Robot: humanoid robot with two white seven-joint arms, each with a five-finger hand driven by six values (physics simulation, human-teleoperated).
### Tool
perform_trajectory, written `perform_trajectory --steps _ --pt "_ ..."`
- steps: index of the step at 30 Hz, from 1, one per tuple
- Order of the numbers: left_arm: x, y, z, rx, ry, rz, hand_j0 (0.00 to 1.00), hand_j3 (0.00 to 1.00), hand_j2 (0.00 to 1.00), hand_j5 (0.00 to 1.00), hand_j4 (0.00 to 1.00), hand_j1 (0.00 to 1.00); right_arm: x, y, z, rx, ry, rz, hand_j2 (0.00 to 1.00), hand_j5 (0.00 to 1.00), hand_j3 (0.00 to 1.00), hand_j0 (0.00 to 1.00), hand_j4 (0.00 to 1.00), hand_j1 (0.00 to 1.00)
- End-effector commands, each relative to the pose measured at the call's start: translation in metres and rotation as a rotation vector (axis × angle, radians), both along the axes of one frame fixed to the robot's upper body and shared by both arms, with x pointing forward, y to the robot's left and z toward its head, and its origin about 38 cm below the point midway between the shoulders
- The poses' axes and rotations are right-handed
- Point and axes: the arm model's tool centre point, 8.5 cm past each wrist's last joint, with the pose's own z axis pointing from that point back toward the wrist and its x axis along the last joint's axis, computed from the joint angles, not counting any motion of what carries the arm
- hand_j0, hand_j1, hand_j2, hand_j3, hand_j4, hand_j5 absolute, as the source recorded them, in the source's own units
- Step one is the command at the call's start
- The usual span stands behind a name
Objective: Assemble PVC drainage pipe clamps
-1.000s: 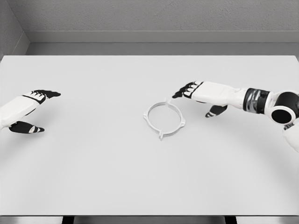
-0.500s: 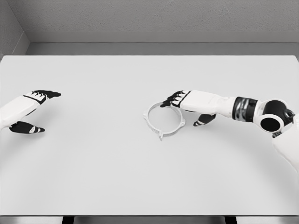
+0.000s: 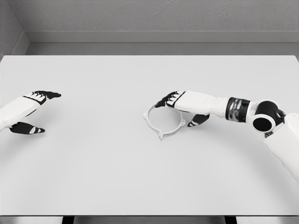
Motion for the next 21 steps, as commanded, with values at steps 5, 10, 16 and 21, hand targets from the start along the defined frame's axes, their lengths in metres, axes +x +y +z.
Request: perform_trajectory --steps 5,10,16,21 --pt "0.0002 -0.0006 0.0005 0.000 -0.002 0.001 1.00 1.00 1.00 1.00 1.00 1.00 0.0039 -0.0030 -0.0069 -0.011 0.015 -0.020 1.00 1.00 1.00 1.00 1.00 1.00" --pt "0.0002 -0.0002 0.0001 0.000 -0.001 0.002 1.00 1.00 1.00 1.00 1.00 1.00 0.0039 0.0019 -0.0075 -0.002 0.016 -0.015 1.00 1.00 1.00 1.00 1.00 1.00" --pt "0.0005 0.0004 0.0007 0.000 -0.003 0.004 1.00 1.00 1.00 1.00 1.00 1.00 0.0044 0.0013 -0.0090 -0.002 0.021 -0.018 1.00 1.00 1.00 1.00 1.00 1.00" --pt "0.0005 0.0004 0.0007 0.000 -0.003 0.004 1.00 1.00 1.00 1.00 1.00 1.00 0.0046 0.0066 -0.0084 0.008 0.020 -0.012 1.00 1.00 1.00 1.00 1.00 1.00"
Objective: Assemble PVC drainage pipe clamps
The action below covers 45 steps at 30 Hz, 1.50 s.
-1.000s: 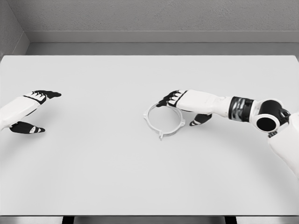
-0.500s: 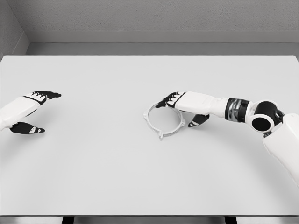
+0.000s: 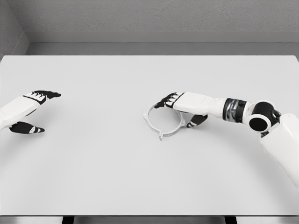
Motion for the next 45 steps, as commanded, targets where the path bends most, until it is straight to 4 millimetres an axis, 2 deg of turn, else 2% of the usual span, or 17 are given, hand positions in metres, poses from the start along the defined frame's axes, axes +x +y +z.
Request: perform_trajectory --steps 1,30,38,41,45 --pt "0.000 0.000 0.001 -0.007 -0.001 0.002 1.00 1.00 1.00 1.00 1.00 1.00 0.000 0.002 0.000 0.011 0.003 0.000 1.00 1.00 1.00 1.00 1.00 1.00" --pt "0.001 -0.001 0.001 -0.009 -0.004 0.001 1.00 1.00 1.00 1.00 1.00 1.00 0.000 0.006 0.001 0.022 0.002 0.005 1.00 1.00 1.00 1.00 1.00 1.00" --pt "0.001 -0.002 0.002 -0.010 -0.006 -0.001 1.00 1.00 1.00 1.00 1.00 1.00 0.008 -0.010 -0.001 0.003 0.014 -0.037 1.00 1.00 1.00 1.00 1.00 1.00" --pt "0.001 -0.001 0.002 -0.008 -0.006 -0.001 1.00 1.00 1.00 1.00 1.00 1.00 0.013 -0.030 0.007 -0.030 -0.003 -0.064 1.00 1.00 1.00 1.00 1.00 1.00" --pt "0.001 -0.001 0.002 -0.010 -0.006 0.001 1.00 1.00 1.00 1.00 1.00 1.00 0.020 -0.060 0.029 -0.032 -0.052 -0.123 1.00 1.00 1.00 1.00 1.00 1.00"
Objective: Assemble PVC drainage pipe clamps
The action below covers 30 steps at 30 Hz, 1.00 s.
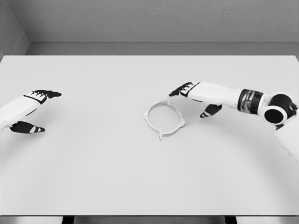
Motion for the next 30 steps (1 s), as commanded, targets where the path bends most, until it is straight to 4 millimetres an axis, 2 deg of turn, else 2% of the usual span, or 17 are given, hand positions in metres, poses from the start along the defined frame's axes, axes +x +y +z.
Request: perform_trajectory --steps 1,6,8,13,15,19,23,24,26,30 --pt "0.000 0.000 0.001 -0.007 -0.001 0.002 1.00 1.00 1.00 1.00 1.00 1.00 0.002 -0.015 0.008 -0.002 -0.013 -0.029 1.00 1.00 1.00 1.00 1.00 1.00" --pt "0.000 0.000 0.001 -0.007 -0.001 0.002 1.00 1.00 1.00 1.00 1.00 1.00 0.008 -0.030 0.025 -0.003 -0.047 -0.061 1.00 1.00 1.00 1.00 1.00 1.00" --pt "0.000 0.001 0.000 -0.007 0.000 0.003 1.00 1.00 1.00 1.00 1.00 1.00 0.008 -0.029 0.024 -0.004 -0.045 -0.061 1.00 1.00 1.00 1.00 1.00 1.00" --pt "0.000 0.002 0.001 -0.004 0.001 0.005 1.00 1.00 1.00 1.00 1.00 1.00 0.000 -0.007 0.008 0.033 -0.013 -0.018 1.00 1.00 1.00 1.00 1.00 1.00" --pt "0.000 0.001 -0.001 -0.006 0.004 0.004 1.00 1.00 1.00 1.00 1.00 1.00 -0.005 0.017 -0.005 0.048 0.016 0.025 1.00 1.00 1.00 1.00 1.00 1.00" --pt "0.001 0.005 0.002 -0.004 -0.003 0.012 1.00 1.00 1.00 1.00 1.00 1.00 -0.008 0.030 -0.013 0.048 0.032 0.052 1.00 1.00 1.00 1.00 1.00 1.00" --pt "-0.001 0.018 -0.009 -0.003 0.036 0.047 1.00 1.00 1.00 1.00 1.00 1.00 -0.010 0.039 -0.018 0.044 0.040 0.070 1.00 1.00 1.00 1.00 1.00 1.00" --pt "-0.004 0.028 -0.010 -0.006 0.040 0.078 1.00 1.00 1.00 1.00 1.00 1.00 -0.010 0.039 -0.019 0.042 0.040 0.070 1.00 1.00 1.00 1.00 1.00 1.00" --pt "-0.024 0.050 -0.020 -0.009 0.066 0.141 1.00 1.00 1.00 1.00 1.00 1.00 -0.011 0.039 -0.020 0.040 0.043 0.069 1.00 1.00 1.00 1.00 1.00 1.00" --pt "-0.028 0.053 -0.020 0.007 0.076 0.140 1.00 1.00 1.00 1.00 1.00 1.00 -0.011 0.041 -0.022 0.037 0.048 0.074 1.00 1.00 1.00 1.00 1.00 1.00"
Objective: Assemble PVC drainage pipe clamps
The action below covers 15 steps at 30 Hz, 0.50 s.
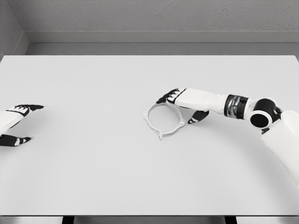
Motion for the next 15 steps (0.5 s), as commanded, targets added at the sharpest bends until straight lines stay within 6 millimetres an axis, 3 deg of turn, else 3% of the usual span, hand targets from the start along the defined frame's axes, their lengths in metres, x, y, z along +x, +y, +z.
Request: perform_trajectory --steps 1,15 --pt "0.0000 0.0059 0.0054 0.001 -0.011 0.013 1.00 1.00 1.00 1.00 1.00 1.00 -0.0003 0.0011 -0.0010 0.004 0.006 0.000 1.00 1.00 1.00 1.00 1.00 1.00" --pt "-0.0002 0.0085 0.0072 -0.004 -0.018 0.023 1.00 1.00 1.00 1.00 1.00 1.00 -0.0025 0.0082 -0.0025 0.006 0.008 0.017 1.00 1.00 1.00 1.00 1.00 1.00"
